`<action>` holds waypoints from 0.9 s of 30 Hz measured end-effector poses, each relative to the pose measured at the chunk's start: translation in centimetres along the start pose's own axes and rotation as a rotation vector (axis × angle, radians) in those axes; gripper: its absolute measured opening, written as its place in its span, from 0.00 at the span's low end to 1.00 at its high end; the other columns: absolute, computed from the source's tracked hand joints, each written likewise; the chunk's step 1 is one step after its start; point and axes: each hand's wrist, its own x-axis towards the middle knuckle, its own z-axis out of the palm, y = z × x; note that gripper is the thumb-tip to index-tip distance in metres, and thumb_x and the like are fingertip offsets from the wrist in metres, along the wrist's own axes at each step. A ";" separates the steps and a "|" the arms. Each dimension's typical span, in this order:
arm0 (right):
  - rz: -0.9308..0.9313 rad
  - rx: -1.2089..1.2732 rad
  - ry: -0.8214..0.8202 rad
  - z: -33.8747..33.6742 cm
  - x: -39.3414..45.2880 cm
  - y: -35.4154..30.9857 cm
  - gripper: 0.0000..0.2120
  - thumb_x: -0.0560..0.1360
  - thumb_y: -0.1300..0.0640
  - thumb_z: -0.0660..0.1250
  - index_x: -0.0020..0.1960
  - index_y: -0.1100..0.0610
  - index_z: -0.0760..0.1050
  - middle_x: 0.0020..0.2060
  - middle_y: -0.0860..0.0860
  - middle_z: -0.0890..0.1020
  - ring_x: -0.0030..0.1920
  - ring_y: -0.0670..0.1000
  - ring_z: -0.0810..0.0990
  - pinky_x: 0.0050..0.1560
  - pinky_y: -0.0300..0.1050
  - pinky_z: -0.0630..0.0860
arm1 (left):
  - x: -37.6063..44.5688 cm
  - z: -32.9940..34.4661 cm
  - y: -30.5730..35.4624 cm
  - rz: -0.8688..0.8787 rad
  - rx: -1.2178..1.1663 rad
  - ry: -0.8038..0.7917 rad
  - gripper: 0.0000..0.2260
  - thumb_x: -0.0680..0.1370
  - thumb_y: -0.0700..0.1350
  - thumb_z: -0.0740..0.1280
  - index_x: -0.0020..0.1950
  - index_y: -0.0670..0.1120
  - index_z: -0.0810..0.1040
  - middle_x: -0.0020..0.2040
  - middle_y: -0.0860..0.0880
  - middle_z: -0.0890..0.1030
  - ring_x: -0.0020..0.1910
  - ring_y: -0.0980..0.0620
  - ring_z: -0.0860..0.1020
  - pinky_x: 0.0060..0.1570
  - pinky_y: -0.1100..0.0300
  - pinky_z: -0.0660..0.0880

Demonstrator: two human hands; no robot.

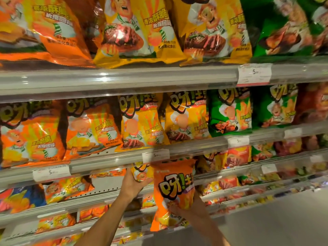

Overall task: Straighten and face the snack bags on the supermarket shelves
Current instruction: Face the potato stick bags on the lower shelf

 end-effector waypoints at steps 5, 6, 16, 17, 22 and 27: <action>-0.008 -0.145 -0.132 4.8 -0.8 -0.3 0.48 0.53 0.35 0.82 0.68 0.41 0.67 0.63 0.45 0.81 0.61 0.47 0.81 0.65 0.55 0.78 | -2.3 -3.3 -1.8 0.109 0.229 0.030 0.16 0.74 0.43 0.75 0.60 0.41 0.79 0.56 0.43 0.81 0.57 0.42 0.79 0.57 0.44 0.75; -0.015 -0.162 -0.155 5.9 -0.8 -0.6 0.53 0.51 0.31 0.81 0.71 0.41 0.64 0.65 0.44 0.79 0.64 0.48 0.79 0.68 0.55 0.75 | -3.2 -4.4 -2.5 0.144 0.332 0.079 0.15 0.74 0.46 0.75 0.59 0.43 0.80 0.56 0.45 0.81 0.57 0.44 0.77 0.57 0.46 0.75; -0.133 -0.295 -0.211 18.3 2.0 -5.9 0.41 0.59 0.35 0.82 0.67 0.47 0.74 0.58 0.41 0.83 0.58 0.43 0.82 0.59 0.44 0.79 | -9.5 -16.4 -10.8 0.059 1.084 0.127 0.35 0.78 0.56 0.64 0.80 0.49 0.54 0.78 0.49 0.58 0.78 0.47 0.55 0.78 0.50 0.50; -0.115 -0.320 -0.168 19.4 2.9 -6.5 0.47 0.59 0.33 0.81 0.71 0.49 0.70 0.63 0.44 0.80 0.62 0.47 0.80 0.60 0.44 0.77 | -9.6 -16.8 -10.8 0.059 1.087 0.096 0.36 0.78 0.56 0.63 0.81 0.49 0.51 0.78 0.49 0.55 0.79 0.48 0.53 0.78 0.50 0.48; -0.120 -0.276 -0.004 23.5 7.3 -9.2 0.42 0.61 0.34 0.79 0.68 0.50 0.72 0.65 0.49 0.79 0.62 0.52 0.79 0.59 0.47 0.74 | -10.0 -17.7 -10.6 0.097 0.898 0.082 0.38 0.76 0.52 0.66 0.79 0.48 0.50 0.75 0.50 0.60 0.75 0.48 0.59 0.77 0.53 0.54; -0.129 -0.222 0.040 25.4 9.8 -8.8 0.38 0.63 0.37 0.80 0.67 0.54 0.76 0.61 0.49 0.82 0.64 0.49 0.78 0.64 0.47 0.74 | -10.1 -18.6 -10.7 0.099 0.853 0.027 0.39 0.72 0.49 0.67 0.78 0.51 0.49 0.73 0.53 0.61 0.73 0.52 0.61 0.74 0.58 0.57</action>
